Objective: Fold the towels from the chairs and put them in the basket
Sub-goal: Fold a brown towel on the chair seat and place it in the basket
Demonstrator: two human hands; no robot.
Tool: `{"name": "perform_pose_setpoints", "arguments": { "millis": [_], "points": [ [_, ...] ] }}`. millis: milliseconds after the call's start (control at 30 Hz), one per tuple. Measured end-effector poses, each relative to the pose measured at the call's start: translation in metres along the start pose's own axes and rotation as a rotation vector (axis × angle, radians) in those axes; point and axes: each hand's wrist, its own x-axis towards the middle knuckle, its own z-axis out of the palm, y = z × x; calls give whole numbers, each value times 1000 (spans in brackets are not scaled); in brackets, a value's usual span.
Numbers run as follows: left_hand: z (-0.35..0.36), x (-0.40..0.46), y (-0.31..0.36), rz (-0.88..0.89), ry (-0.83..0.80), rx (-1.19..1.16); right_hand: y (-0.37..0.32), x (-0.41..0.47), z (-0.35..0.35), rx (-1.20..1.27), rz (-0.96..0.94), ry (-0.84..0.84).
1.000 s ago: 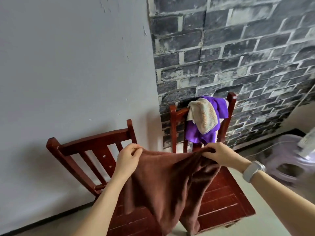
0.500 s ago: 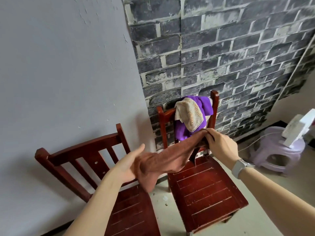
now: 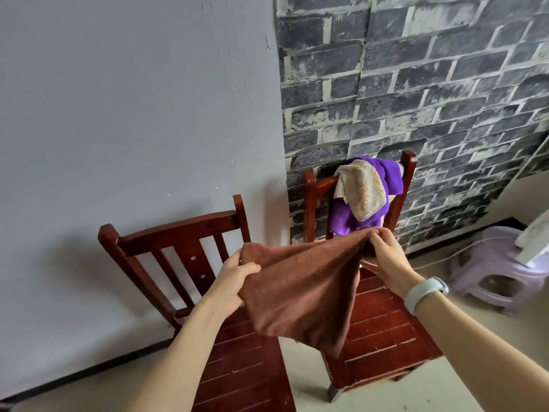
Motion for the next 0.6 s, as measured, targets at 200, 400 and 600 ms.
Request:
{"name": "perform_pose_setpoints", "arguments": {
  "millis": [200,400,600],
  "points": [
    [-33,-9,4,118,-33,142,-6,-5,19,453,174,-171],
    [-58,-18,13,293,35,-34,-19,-19,34,419,150,-348],
    [-76,-18,19,254,237,-134,-26,-11,36,204,64,-184]
  ]
}}
